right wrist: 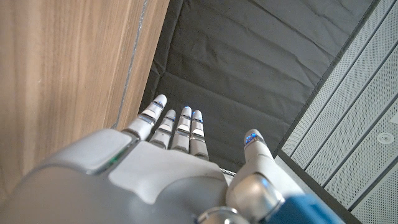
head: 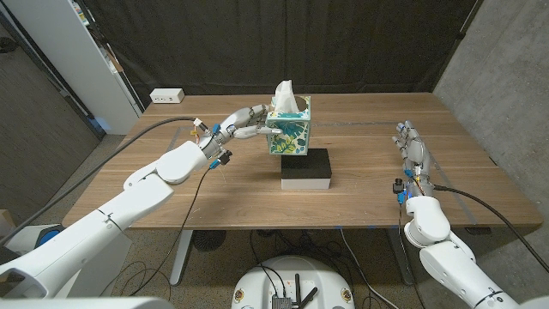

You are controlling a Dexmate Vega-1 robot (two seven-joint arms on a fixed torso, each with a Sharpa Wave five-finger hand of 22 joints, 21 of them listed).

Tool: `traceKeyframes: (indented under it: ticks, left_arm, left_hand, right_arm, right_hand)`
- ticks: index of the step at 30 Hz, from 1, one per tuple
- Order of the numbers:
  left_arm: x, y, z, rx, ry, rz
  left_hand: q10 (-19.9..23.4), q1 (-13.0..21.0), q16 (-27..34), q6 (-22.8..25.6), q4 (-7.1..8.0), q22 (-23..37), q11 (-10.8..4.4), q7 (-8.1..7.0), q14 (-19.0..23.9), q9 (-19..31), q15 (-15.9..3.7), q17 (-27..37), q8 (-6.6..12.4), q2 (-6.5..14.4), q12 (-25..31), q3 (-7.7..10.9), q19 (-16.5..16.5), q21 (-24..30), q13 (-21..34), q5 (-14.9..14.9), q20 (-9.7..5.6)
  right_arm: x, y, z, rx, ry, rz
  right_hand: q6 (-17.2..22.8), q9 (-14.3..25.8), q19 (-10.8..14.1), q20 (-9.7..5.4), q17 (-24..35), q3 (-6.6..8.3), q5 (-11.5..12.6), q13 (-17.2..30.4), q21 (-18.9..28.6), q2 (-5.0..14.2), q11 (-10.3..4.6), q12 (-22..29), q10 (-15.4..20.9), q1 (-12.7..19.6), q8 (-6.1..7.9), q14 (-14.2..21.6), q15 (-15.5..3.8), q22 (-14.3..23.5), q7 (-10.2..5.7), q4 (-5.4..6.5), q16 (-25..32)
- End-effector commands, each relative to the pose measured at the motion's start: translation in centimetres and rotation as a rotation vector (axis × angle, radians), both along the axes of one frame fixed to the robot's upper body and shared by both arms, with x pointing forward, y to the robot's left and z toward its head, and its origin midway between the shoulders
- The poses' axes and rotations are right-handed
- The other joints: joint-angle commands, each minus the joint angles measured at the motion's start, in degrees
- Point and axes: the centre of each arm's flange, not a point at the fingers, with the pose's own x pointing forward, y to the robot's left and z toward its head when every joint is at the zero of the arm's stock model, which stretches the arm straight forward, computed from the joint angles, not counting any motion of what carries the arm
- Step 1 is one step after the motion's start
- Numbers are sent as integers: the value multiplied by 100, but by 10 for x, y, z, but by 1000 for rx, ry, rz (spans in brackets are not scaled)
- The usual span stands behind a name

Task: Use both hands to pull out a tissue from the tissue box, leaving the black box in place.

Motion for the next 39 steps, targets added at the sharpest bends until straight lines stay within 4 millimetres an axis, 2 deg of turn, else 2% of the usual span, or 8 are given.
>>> traceKeyframes:
  ticks: [1, 17, 22, 25, 30, 35, 39]
  left_arm:
    - [-1, -2, -2, -4, 1, 5]
    - [1, -6, -3, -2, 4, -5]
    - [1, -6, -3, -1, 8, -11]
    - [1, -6, -4, -1, 8, -9]
    - [1, -6, -4, 1, 6, -9]
    - [1, -7, -3, 2, 5, -14]
    - [1, -8, -4, 0, 7, -17]
  left_hand:
    - [9, -38, 0, -5, -28, 14, -27, -21, -32, 2, -647, 0, 29, -35, -12, 30, 6, -13, 21, -17, -16]
    - [2, -72, -4, -24, -28, 15, -21, -26, -41, 0, -648, 0, 22, -51, -21, 49, -6, -19, 33, -20, -22]
    - [-28, -99, -11, -57, -14, 15, 2, 1, -71, 0, -629, 5, 9, -27, -34, 66, -24, -27, 39, -18, -2]
    - [-12, -107, -7, -21, -24, 16, -38, -31, -58, 1, -658, 1, 24, -52, -29, 67, -24, -27, 43, -21, -31]
    - [-20, -108, -10, -40, -33, 16, -18, -36, -64, 0, -657, -1, 17, -62, -34, 77, -32, -30, 47, -20, -39]
    - [-23, -121, -10, -42, -31, 17, -17, -35, -70, 0, -660, 0, 17, -60, -36, 88, -34, -30, 51, -19, -43]
    - [-31, -123, -11, -48, -33, 17, -22, -27, -74, -1, -655, 0, 15, -58, -40, 98, -36, -30, 54, -18, -39]
  right_arm:
    - [-12, 0, -9, 11, -3, -12]
    - [-15, 0, -13, 9, 24, -16]
    - [-15, 2, -12, 5, 34, -5]
    - [-15, 2, -11, 5, 28, 6]
    - [-18, 3, -5, -1, 12, 17]
    - [-22, 7, 6, -26, -9, 27]
    - [-25, 11, 14, -39, -18, 41]
  right_hand:
    - [-18, 10, -19, 22, 30, 18, 9, 19, -28, 142, 34, -2, -7, 20, -4, -28, 11, 24, 9, -21, -12]
    - [-21, 10, -25, 36, 24, 8, 8, 18, -31, 103, 33, 0, -12, 22, -2, -32, 32, 23, 33, -44, -18]
    - [-25, 9, -27, 44, 0, 66, 38, 16, -33, 123, 42, -4, -25, 115, 0, -41, 49, 21, 38, -112, -38]
    - [-32, 8, -38, 46, -11, 88, 49, 15, -38, 125, 47, -5, -27, 154, -1, -45, 54, 21, 43, -142, -46]
    - [-49, 8, -53, 14, -17, 116, 59, 14, -44, 146, 27, -10, -44, 197, -6, -69, 17, 21, 9, -168, -59]
    - [-153, 8, -91, 9, -9, 120, 56, 13, -55, 161, 97, -46, -159, 198, -40, -141, 48, 21, 54, -161, -79]
    - [-214, 8, -134, 20, -3, 117, 53, 11, -68, 162, 99, -59, -218, 191, -55, -171, 54, 21, 81, -153, -85]
